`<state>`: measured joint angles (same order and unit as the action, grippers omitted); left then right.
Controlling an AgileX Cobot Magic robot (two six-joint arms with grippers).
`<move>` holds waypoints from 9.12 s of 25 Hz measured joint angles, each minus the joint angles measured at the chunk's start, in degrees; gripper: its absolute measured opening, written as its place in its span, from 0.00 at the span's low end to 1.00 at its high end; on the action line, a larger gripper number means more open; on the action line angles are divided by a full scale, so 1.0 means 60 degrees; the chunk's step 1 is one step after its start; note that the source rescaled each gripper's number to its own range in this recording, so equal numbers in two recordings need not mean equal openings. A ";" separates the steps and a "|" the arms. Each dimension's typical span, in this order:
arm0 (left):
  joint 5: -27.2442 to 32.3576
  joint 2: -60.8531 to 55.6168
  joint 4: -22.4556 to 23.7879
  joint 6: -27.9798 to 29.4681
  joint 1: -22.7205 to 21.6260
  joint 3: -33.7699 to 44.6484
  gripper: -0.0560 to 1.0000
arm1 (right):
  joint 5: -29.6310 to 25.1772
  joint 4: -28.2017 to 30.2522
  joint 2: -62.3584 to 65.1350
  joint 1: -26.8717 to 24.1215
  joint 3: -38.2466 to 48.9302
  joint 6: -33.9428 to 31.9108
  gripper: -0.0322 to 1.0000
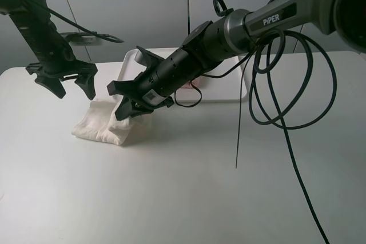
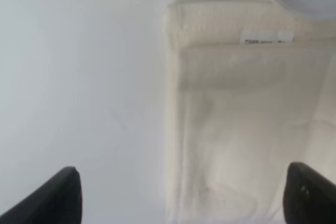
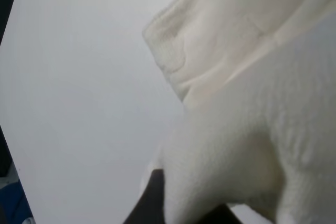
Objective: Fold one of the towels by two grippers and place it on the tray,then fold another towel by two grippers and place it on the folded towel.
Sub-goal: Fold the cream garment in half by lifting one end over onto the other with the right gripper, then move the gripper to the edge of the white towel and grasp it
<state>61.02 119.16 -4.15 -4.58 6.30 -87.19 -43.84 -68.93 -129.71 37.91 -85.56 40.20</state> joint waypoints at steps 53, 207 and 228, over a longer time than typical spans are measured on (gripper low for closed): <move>-0.0637 0.1625 0.0916 0.0664 -0.0182 -0.0055 0.98 | -0.0045 -0.1056 0.0000 0.0000 0.0000 -0.0087 0.06; 0.0085 0.0288 0.0203 -0.0472 -0.1227 -0.1093 0.98 | 0.4645 0.1324 -0.0972 0.1495 -0.2217 -0.2776 0.70; 0.0085 0.0288 -0.0081 -0.0545 -0.1227 -0.1093 0.98 | -0.0454 0.2531 -0.1006 0.0135 -0.2213 -0.5055 0.74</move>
<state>61.53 120.89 -4.64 -7.85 -1.06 -93.75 -46.56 -53.74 -135.75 38.72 -98.84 9.86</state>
